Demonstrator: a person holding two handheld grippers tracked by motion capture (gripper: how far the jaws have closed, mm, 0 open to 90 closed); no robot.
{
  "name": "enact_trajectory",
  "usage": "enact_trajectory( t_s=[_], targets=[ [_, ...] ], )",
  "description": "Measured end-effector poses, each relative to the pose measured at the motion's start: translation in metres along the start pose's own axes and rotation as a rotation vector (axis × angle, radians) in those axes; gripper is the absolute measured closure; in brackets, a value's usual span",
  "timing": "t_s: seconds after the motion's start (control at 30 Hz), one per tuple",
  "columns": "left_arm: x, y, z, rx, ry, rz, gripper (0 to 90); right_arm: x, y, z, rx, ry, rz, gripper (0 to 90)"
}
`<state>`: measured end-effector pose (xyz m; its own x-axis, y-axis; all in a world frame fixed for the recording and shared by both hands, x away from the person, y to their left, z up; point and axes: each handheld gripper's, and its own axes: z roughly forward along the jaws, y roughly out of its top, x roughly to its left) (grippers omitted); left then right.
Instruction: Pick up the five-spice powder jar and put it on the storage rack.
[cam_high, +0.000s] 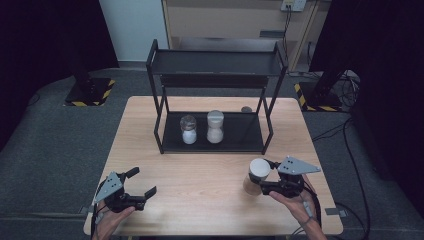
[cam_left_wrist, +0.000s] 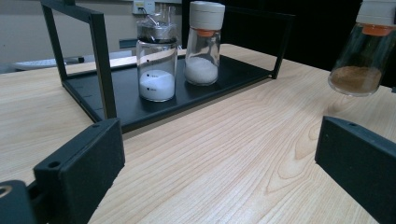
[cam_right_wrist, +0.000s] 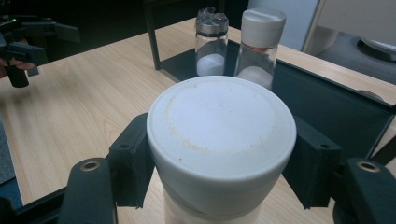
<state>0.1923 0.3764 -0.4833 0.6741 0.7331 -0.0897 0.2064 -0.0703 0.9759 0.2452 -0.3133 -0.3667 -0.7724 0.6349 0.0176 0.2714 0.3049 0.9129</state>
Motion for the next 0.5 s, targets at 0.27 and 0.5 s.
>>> enact_trajectory(
  t_s=[0.27, 0.5],
  targets=[
    [0.0, 0.0, 0.0, -0.001, 0.0, -0.001, 0.4, -0.003, 0.014, 0.009, 0.005, 0.016, -0.005, 34.2],
    [0.0, 0.0, 0.0, -0.002, 0.0, -0.001, 0.4, -0.005, 0.026, 0.016, 0.002, 0.025, 0.001, 34.2]
  ],
)
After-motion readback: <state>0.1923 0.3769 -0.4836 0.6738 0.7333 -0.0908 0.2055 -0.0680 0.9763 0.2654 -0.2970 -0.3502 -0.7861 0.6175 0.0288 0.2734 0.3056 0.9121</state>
